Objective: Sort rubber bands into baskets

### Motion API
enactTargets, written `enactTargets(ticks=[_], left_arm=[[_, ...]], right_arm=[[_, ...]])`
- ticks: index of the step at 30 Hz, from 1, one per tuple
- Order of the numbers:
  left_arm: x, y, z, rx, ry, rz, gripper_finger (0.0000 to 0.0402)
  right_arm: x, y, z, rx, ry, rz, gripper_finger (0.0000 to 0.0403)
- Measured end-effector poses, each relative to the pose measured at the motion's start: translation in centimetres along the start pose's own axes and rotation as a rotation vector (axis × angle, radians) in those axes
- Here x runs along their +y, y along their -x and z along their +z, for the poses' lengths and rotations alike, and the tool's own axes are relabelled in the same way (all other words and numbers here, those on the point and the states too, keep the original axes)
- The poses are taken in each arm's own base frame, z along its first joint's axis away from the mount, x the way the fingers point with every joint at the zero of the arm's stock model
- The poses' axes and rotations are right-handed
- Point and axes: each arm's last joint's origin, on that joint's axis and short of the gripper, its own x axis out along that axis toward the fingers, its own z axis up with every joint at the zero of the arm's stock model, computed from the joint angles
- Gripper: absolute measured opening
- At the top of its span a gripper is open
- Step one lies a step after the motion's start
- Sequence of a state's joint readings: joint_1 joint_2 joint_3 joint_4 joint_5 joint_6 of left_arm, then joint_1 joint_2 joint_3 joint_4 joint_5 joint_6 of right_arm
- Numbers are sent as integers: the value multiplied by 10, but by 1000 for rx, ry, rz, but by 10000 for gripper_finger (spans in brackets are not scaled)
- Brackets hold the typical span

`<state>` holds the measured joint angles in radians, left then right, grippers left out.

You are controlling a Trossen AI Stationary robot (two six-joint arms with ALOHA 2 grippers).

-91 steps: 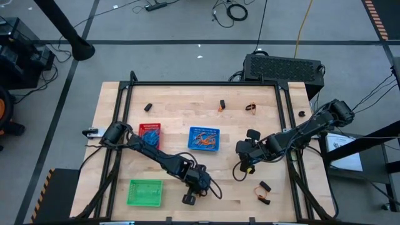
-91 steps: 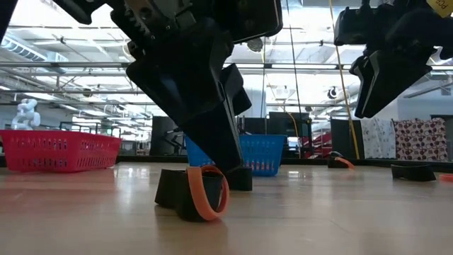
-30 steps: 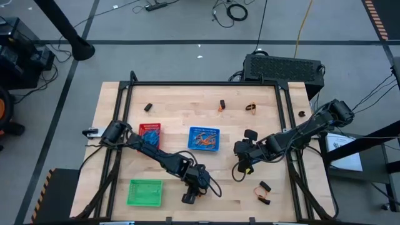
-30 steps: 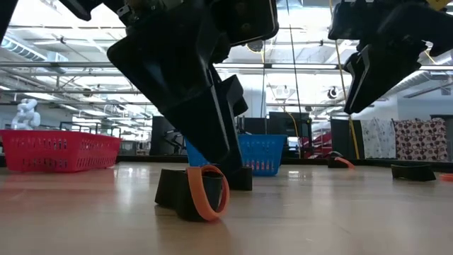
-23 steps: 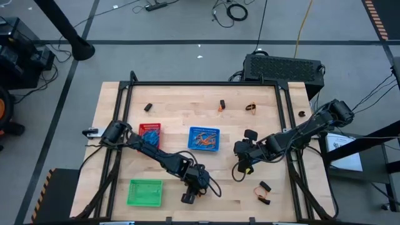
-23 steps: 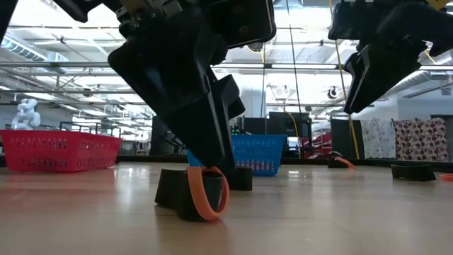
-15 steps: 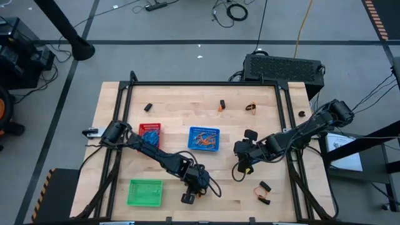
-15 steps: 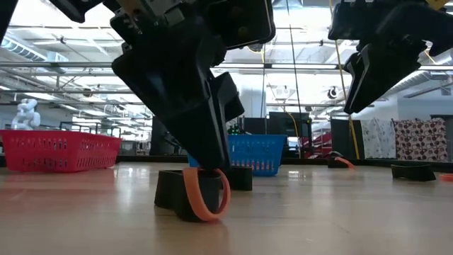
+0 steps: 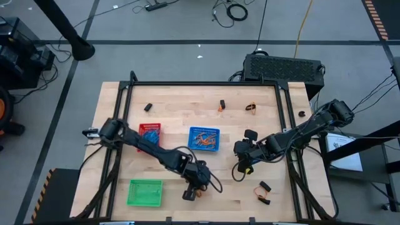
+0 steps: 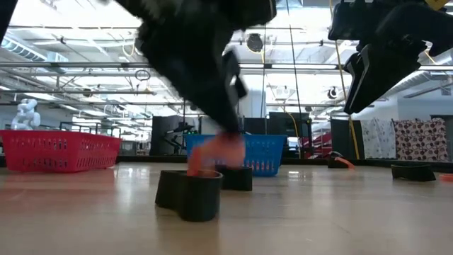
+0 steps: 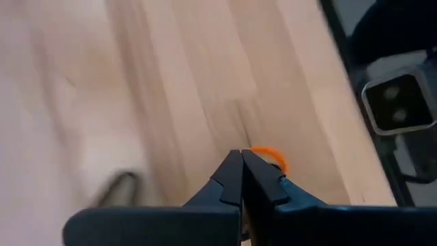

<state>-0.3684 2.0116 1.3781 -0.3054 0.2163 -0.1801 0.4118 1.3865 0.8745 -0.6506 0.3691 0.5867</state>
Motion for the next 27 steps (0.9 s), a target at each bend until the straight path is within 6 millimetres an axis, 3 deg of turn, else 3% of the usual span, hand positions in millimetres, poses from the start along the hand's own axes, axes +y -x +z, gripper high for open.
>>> enactTargets(ticks=[7, 18, 23, 27], left_arm=[[8, 35, 16, -101, -68, 79, 1], [42, 72, 28, -195, 6, 283, 1], [74, 105, 30, -227, 84, 447, 0], [107, 118, 26, -208, 160, 512, 0]], right_arm=[[0, 0, 0, -2, -3, 2, 160], [1, 0, 1, -9, -36, 11, 160], [-1, -1, 4, -15, -51, 10, 160], [-7, -4, 18, -126, -54, -11, 160]])
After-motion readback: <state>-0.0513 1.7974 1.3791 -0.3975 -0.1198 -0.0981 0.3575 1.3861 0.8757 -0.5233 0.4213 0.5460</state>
